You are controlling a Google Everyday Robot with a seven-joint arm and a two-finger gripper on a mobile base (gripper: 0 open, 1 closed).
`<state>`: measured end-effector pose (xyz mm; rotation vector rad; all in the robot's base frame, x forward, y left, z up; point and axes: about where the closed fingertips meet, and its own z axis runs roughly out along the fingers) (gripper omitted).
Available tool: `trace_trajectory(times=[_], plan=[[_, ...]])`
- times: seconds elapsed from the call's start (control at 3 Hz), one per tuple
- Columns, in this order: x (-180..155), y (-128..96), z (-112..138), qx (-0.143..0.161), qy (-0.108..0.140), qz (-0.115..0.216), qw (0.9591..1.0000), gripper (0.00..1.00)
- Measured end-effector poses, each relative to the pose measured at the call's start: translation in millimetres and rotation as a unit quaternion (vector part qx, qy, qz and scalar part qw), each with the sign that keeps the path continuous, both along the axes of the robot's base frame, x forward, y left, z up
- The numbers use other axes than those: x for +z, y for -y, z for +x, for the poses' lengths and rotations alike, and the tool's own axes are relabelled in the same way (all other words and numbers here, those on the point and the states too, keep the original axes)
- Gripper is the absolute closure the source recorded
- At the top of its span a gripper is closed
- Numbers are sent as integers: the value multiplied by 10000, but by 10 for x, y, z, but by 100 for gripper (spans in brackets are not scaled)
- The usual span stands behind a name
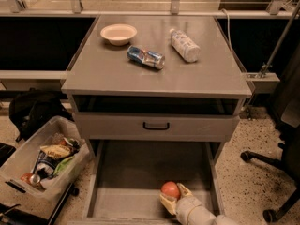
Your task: Place apple into middle drawer
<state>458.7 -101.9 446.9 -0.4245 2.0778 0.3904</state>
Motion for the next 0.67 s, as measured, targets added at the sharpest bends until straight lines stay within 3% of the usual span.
trace_trajectory(times=[0.33,0.67], plan=[[0,0,0,0,0,0,10000,0],[0,0,0,0,0,0,10000,0]])
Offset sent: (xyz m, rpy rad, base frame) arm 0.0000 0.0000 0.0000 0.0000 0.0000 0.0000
